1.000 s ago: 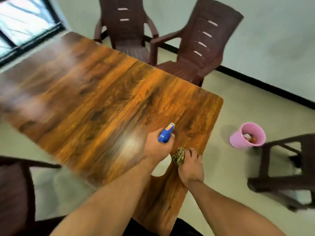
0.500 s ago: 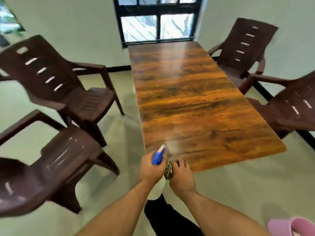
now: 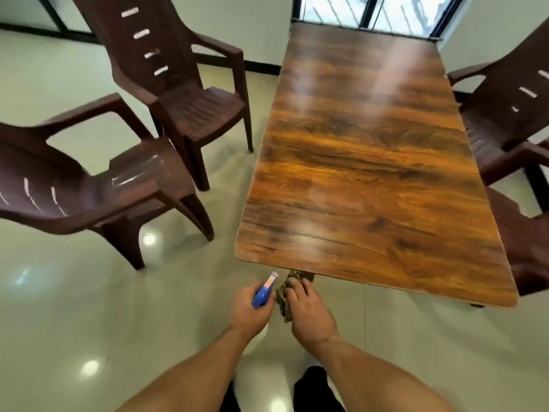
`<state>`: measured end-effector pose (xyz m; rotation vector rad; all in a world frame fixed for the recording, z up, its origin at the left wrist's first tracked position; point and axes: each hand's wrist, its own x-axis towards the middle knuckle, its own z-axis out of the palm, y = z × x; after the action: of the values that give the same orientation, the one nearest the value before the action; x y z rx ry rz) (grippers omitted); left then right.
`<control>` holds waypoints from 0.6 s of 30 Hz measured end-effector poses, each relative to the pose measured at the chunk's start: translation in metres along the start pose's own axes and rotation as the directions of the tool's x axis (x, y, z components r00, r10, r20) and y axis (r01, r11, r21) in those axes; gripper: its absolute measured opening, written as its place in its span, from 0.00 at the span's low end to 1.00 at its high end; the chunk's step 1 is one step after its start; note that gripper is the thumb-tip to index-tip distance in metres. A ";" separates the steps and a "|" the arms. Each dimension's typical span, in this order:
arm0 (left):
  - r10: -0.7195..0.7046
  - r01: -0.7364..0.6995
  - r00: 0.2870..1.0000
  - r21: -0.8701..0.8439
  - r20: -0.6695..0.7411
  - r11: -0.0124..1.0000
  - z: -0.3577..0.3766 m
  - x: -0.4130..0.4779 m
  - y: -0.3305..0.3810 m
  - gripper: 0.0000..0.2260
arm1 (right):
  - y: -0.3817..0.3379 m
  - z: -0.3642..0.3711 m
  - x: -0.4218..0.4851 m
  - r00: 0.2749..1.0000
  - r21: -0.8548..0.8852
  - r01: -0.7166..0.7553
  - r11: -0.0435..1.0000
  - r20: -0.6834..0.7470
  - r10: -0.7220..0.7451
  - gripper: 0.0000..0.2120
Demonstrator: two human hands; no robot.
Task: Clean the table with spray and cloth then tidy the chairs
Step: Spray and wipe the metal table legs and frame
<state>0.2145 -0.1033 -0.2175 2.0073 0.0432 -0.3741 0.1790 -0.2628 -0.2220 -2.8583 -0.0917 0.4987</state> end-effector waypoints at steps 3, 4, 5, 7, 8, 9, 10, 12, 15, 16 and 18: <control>-0.036 0.035 0.999 0.024 0.028 0.999 0.039 -0.009 -0.031 0.07 | 0.033 0.028 0.004 0.998 0.074 0.045 0.996 0.042 -0.048 0.22; -0.060 0.059 0.998 0.035 0.015 0.998 0.053 -0.008 -0.043 0.08 | 0.043 0.036 0.008 0.998 0.070 0.050 0.996 0.035 -0.053 0.22; -0.095 0.095 0.995 0.038 0.006 0.995 0.066 -0.004 -0.055 0.09 | 0.052 0.044 0.017 0.998 0.075 0.038 0.996 0.046 -0.042 0.22; -0.162 0.162 0.986 0.004 -0.029 0.987 0.094 0.015 -0.083 0.10 | 0.071 0.063 0.044 0.997 0.086 0.028 0.996 0.070 -0.034 0.23; -0.178 0.179 0.983 0.006 -0.035 0.984 0.106 0.031 -0.100 0.10 | 0.080 0.080 0.061 0.998 0.093 0.024 0.995 0.064 -0.030 0.23; -0.195 0.196 0.980 0.005 -0.033 0.981 0.113 0.044 -0.110 0.09 | 0.088 0.089 0.075 0.997 0.075 0.027 0.997 0.068 -0.032 0.23; -0.190 0.191 0.981 0.001 -0.034 0.982 0.125 0.060 -0.130 0.07 | 0.099 0.107 0.092 0.996 0.048 0.037 0.998 0.079 -0.040 0.23; -0.153 0.155 0.987 0.028 -0.043 0.988 0.144 0.087 -0.162 0.05 | 0.120 0.146 0.123 0.997 -0.008 0.029 1.000 0.075 -0.029 0.24; -0.067 0.072 0.996 0.102 -0.056 0.992 0.167 0.141 -0.214 0.06 | 0.149 0.201 0.174 0.997 -0.127 0.017 0.992 0.083 -0.006 0.22; -0.040 0.047 0.998 0.127 -0.053 0.991 0.179 0.161 -0.236 0.06 | 0.161 0.227 0.193 0.997 -0.182 0.006 0.983 0.073 0.007 0.23; 0.001 0.005 1.000 0.184 -0.029 0.983 0.196 0.199 -0.271 0.06 | 0.185 0.266 0.223 0.997 -0.258 -0.002 0.966 0.072 0.021 0.23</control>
<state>0.3032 -0.1800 -0.5882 2.1962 0.0299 -0.3608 0.3014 -0.3604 -0.5828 -3.0950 -0.1646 0.6382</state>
